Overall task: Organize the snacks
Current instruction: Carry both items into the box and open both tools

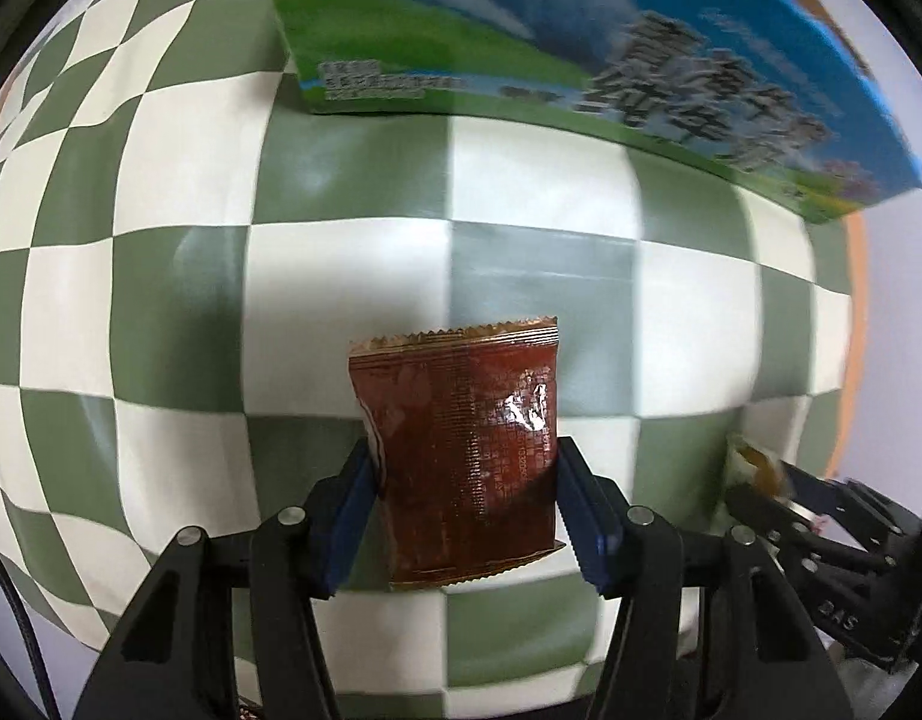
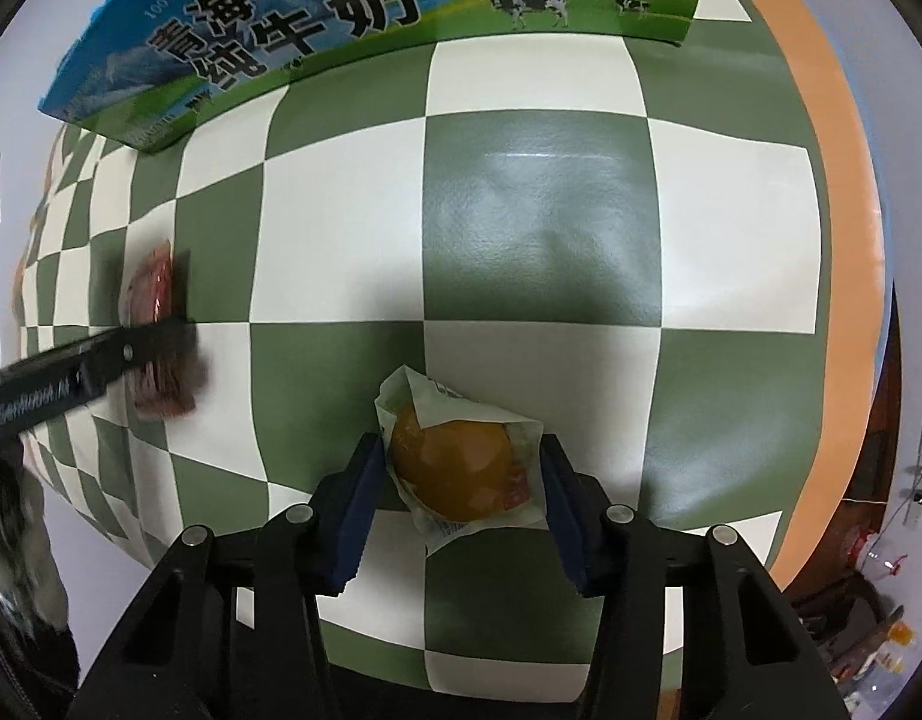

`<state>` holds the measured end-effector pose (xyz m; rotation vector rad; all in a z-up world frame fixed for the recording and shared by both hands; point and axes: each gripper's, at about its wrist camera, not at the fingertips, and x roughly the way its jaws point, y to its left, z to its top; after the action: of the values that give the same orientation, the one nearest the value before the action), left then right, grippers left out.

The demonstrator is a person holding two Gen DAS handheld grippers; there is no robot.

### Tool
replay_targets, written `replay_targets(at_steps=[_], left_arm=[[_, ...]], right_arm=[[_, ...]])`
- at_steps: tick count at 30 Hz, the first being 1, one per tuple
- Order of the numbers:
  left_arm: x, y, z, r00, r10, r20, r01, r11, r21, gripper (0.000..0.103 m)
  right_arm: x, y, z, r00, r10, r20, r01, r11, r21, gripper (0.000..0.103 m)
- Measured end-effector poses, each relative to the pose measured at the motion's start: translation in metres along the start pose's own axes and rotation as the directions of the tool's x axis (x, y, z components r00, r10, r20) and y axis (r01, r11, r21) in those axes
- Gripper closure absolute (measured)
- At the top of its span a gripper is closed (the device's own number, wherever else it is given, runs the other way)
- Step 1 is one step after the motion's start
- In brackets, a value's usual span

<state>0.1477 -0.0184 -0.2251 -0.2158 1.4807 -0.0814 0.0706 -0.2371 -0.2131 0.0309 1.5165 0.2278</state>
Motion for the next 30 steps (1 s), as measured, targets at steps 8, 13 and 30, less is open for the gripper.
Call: replay_targets(at_steps=[8,13,30], left_arm=[[-0.073,-0.037,0.021,0.989,-0.090,0.118,0.082,0.994,0.072,0.048],[-0.131,-0.065,0.031,0.967,-0.155,0.201,0.131,0.983,0.127,0.048],[-0.089,-0.105,0.162,0.994,-0.076,0.078,0.066,0.990,0.124,0.047]], right_arm=[[-0.053,0.001,-0.004,0.991,0.107,0.082,-0.110,0.994,0.022,0.051],[-0.125,0.005,0.018,0.961,0.182,0.209,-0.185,0.983,-0.005,0.051],[-0.145,-0.004,0.188,0.965,0.000,0.261,-0.001,1.000,0.002,0.051]])
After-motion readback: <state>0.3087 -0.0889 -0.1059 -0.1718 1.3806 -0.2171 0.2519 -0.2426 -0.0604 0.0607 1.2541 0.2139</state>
